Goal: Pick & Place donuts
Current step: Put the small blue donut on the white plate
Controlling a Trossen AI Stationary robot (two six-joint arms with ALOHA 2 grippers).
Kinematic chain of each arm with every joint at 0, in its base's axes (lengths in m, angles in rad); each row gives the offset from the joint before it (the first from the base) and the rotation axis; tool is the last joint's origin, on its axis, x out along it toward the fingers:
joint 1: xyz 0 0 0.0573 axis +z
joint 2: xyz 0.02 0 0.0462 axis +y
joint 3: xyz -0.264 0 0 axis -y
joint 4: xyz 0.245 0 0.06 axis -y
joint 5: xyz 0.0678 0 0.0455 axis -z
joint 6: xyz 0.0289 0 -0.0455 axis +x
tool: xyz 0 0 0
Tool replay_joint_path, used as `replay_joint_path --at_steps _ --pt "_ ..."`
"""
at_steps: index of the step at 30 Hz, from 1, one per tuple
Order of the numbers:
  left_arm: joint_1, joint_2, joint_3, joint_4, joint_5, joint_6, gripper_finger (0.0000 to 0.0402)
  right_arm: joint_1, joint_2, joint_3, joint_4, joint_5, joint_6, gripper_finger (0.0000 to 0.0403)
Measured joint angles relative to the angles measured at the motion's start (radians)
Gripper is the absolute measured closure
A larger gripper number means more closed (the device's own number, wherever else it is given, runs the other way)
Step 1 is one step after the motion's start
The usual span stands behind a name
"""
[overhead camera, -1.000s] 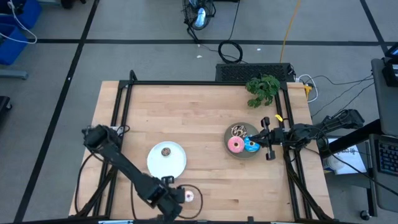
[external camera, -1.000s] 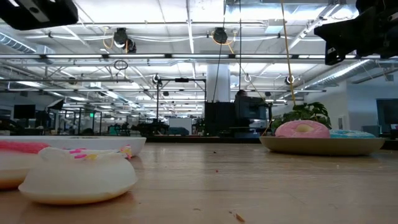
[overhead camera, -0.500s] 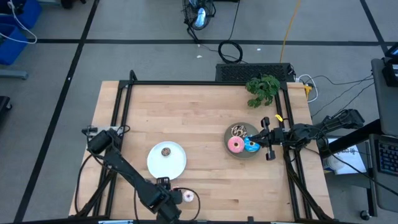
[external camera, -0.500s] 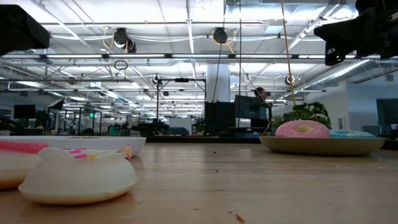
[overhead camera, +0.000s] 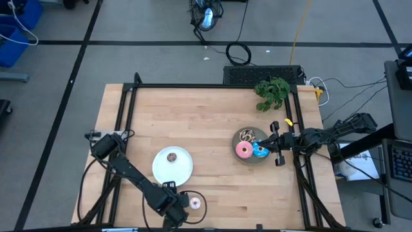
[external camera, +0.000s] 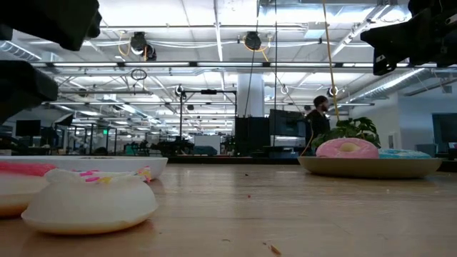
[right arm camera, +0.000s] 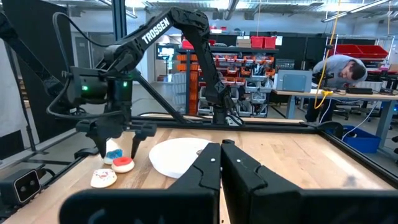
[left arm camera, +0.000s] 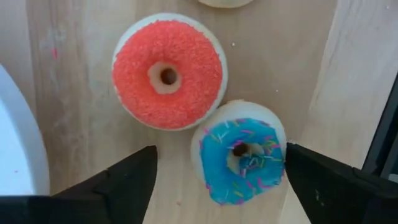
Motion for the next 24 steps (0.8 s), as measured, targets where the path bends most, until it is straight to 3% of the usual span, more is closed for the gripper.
replay_joint_path --at_steps 13,19,24 --pt "-0.001 -0.006 -0.041 0.063 -0.001 0.000 0.0093 0.000 0.000 0.000 0.000 0.000 0.000 0.0403" --pt "-0.006 -0.003 -0.041 0.067 -0.048 0.019 0.0092 0.000 0.000 0.000 0.000 0.000 0.000 0.0403" --pt "-0.004 -0.003 -0.042 0.066 -0.053 0.018 0.0132 0.000 0.000 0.000 0.000 0.000 -0.002 0.0403"
